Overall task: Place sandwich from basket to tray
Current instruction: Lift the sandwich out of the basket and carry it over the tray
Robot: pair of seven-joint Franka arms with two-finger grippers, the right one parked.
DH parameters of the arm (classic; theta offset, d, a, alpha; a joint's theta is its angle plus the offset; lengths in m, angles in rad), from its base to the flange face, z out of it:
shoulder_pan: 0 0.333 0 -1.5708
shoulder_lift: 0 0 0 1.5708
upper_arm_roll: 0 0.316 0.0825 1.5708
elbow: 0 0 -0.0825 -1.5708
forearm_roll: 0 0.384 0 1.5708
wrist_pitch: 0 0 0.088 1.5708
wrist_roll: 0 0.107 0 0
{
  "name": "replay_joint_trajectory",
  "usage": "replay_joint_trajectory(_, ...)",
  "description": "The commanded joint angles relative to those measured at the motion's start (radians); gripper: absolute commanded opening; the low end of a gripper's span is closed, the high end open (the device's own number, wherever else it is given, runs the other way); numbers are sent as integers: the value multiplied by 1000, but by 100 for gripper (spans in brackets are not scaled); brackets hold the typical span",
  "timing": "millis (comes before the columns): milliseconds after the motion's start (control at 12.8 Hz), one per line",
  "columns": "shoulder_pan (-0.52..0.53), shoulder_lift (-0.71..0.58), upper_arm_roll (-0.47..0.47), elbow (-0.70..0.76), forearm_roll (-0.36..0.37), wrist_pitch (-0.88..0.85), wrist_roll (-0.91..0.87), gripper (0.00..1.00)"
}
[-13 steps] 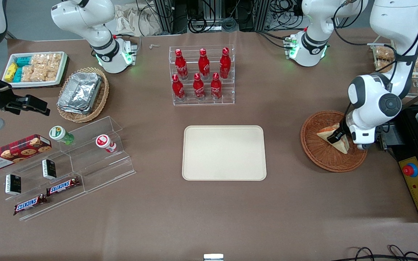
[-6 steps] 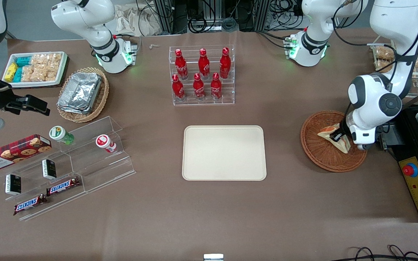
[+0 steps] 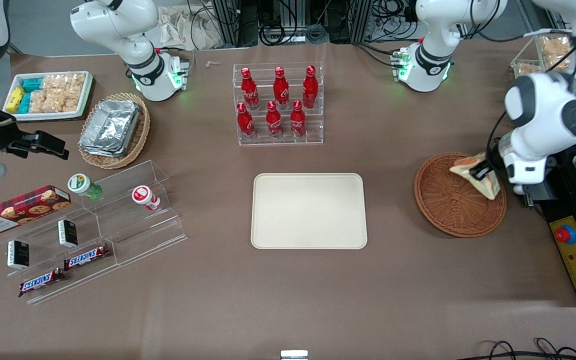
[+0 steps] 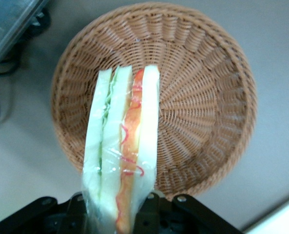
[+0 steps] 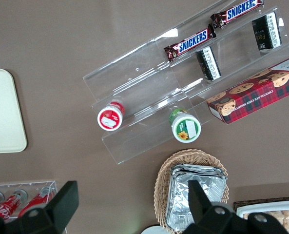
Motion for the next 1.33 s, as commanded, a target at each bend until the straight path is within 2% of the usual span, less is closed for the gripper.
replay_joint_trajectory(0, -14, -10, -33, 169, 8, -218, 25, 0)
replay_joint_trajectory(234, -14, -13, -127, 247, -3, -307, 56, 0)
replay_joint_trajectory(547, -16, 16, -312, 270, -4, -281, 60, 0)
replay_joint_trajectory(781, -16, 54, -443, 271, -4, -205, 62, 0)
replay_joint_trajectory(1016, -16, 154, -539, 274, -3, -82, 59, 0)
replay_joint_trajectory(1172, -16, 227, -588, 276, 20, 2, 62, 0)
replay_joint_trajectory(1250, -22, 269, -605, 280, 64, 33, 61, 0)
